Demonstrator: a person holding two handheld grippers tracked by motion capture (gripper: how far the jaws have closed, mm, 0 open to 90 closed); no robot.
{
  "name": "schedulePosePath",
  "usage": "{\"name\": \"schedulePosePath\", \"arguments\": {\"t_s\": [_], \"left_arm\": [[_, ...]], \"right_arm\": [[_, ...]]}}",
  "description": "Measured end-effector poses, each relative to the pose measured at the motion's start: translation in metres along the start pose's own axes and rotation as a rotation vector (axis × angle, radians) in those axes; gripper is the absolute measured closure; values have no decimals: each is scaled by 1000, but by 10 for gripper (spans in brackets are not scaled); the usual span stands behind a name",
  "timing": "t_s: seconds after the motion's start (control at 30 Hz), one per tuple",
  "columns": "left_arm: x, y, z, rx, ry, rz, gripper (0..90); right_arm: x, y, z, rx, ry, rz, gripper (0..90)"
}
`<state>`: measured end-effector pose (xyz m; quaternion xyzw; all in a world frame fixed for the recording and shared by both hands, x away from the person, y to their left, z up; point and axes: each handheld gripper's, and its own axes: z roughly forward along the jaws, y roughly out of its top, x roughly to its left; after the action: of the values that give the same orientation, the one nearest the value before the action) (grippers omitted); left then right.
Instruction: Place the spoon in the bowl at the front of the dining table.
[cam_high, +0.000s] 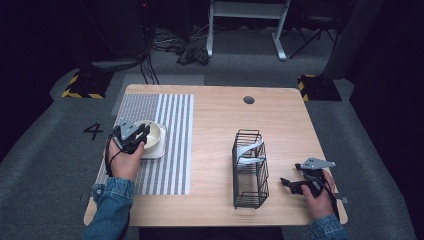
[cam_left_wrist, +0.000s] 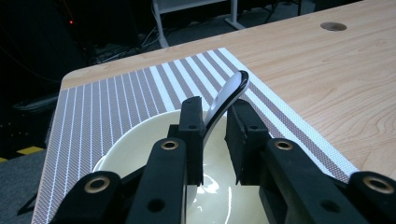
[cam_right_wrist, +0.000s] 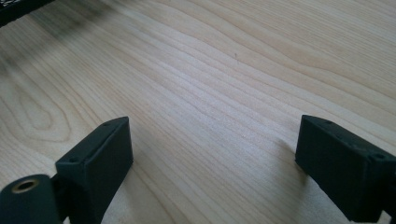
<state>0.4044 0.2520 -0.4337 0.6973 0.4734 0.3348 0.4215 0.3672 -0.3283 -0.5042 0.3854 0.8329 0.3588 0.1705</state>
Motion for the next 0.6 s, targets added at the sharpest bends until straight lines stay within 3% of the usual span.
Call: {"name": "schedulePosePath", "arguments": {"t_s": [0.27,0.6], "left_arm": [[-7,-1,1,19,-7,20,742],[-16,-3,9,39,-28,13,695]], "right_arm": [[0,0,0,0,0,-1,111],[0,0,0,0,0,0,111]]}}
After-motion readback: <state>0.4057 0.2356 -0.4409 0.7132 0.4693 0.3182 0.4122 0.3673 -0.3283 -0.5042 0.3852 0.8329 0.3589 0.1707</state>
